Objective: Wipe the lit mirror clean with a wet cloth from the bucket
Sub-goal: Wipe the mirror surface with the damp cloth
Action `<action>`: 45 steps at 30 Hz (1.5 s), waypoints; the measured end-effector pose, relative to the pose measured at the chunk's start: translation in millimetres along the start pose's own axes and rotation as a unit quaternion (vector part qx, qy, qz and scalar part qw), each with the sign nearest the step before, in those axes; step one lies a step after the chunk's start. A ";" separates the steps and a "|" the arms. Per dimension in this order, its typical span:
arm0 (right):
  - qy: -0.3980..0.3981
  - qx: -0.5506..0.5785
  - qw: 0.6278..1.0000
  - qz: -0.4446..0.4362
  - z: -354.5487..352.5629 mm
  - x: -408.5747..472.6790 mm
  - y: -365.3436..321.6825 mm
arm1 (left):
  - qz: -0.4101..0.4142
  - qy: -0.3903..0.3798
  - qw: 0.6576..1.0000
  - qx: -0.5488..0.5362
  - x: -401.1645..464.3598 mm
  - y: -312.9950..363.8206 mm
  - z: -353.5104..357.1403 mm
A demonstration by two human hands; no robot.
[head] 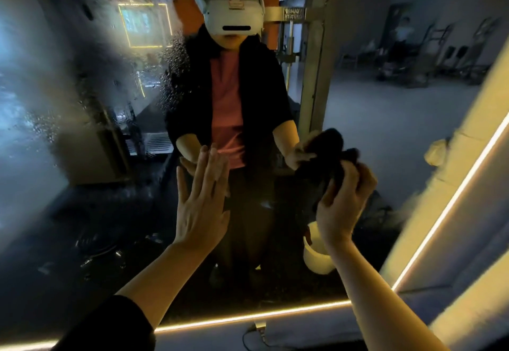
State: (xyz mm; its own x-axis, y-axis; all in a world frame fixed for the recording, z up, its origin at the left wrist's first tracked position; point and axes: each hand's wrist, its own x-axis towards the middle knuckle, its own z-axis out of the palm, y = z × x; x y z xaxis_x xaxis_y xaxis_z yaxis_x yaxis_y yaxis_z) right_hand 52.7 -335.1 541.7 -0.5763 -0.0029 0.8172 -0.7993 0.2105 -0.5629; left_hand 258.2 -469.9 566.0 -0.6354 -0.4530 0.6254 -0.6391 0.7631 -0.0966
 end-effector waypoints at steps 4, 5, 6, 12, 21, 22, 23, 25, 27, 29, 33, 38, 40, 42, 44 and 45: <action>-0.029 -0.040 0.991 0.123 2.3 21.9 8.4 | 0.001 -0.019 1.000 -0.003 -8.3 4.7 8.4; -0.064 -0.038 0.989 0.124 7.3 15.5 2.5 | -0.002 -0.024 1.000 -0.002 -8.9 5.4 9.6; -0.100 -0.030 0.989 0.108 13.1 4.7 -7.5 | -0.004 -0.028 1.000 -0.002 -8.8 5.8 10.3; -0.208 0.068 0.976 -0.021 37.4 -43.1 -53.5 | 0.001 -0.031 1.000 0.003 -8.8 4.6 11.3; -0.198 0.094 0.969 -0.112 46.4 -17.8 -92.4 | 0.006 -0.022 1.000 -0.010 -13.1 -1.0 5.0; -0.240 0.092 0.958 -0.125 46.6 -32.8 -88.7 | 0.007 -0.021 1.000 -0.013 -13.9 -1.9 4.3; -0.266 0.092 0.953 -0.113 44.1 -46.3 -81.4 | 0.007 -0.022 1.000 -0.012 -15.1 -3.4 3.5; -0.241 0.086 0.966 -0.036 36.9 -59.5 -64.3 | 0.004 -0.032 0.999 -0.007 -18.6 -7.8 1.6; -0.161 0.072 0.983 0.041 34.4 -53.4 -58.7 | 0.000 -0.042 0.999 -0.001 -21.8 -11.8 0.5; -0.119 0.077 0.989 0.044 36.4 -40.3 -68.5 | 0.001 -0.050 0.999 0.002 -22.6 -12.6 0.7; -0.226 0.097 0.969 -0.030 43.2 -47.8 -85.9 | 0.006 -0.043 0.999 -0.016 -18.2 -3.5 -0.2; -0.156 0.063 0.975 0.148 19.6 -44.7 -46.5 | 0.027 -0.045 0.999 0.000 -16.1 1.4 -3.1; -0.059 0.049 0.964 0.253 6.4 -21.6 -38.0 | 0.030 -0.055 0.998 0.006 -16.7 3.6 -3.8; 0.000 0.090 0.947 0.309 -0.2 0.4 -38.7 | 0.037 -0.062 0.997 0.009 -15.2 8.9 -4.4; -0.022 0.137 0.945 0.297 5.3 7.1 -48.8 | 0.050 -0.064 0.997 0.018 -11.6 15.1 -5.5; -0.055 0.140 0.953 0.262 10.3 3.4 -57.4 | 0.057 -0.063 0.996 0.021 -9.4 17.7 -6.1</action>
State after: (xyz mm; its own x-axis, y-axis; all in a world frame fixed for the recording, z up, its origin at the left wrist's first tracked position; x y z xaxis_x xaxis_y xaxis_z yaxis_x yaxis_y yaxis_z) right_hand 95.0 -357.2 575.5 -0.9112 -0.0754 0.4051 -0.4016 -0.0578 -0.9140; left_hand 255.5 -449.3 563.2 -0.7530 -0.4206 0.5061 -0.5753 0.7941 -0.1960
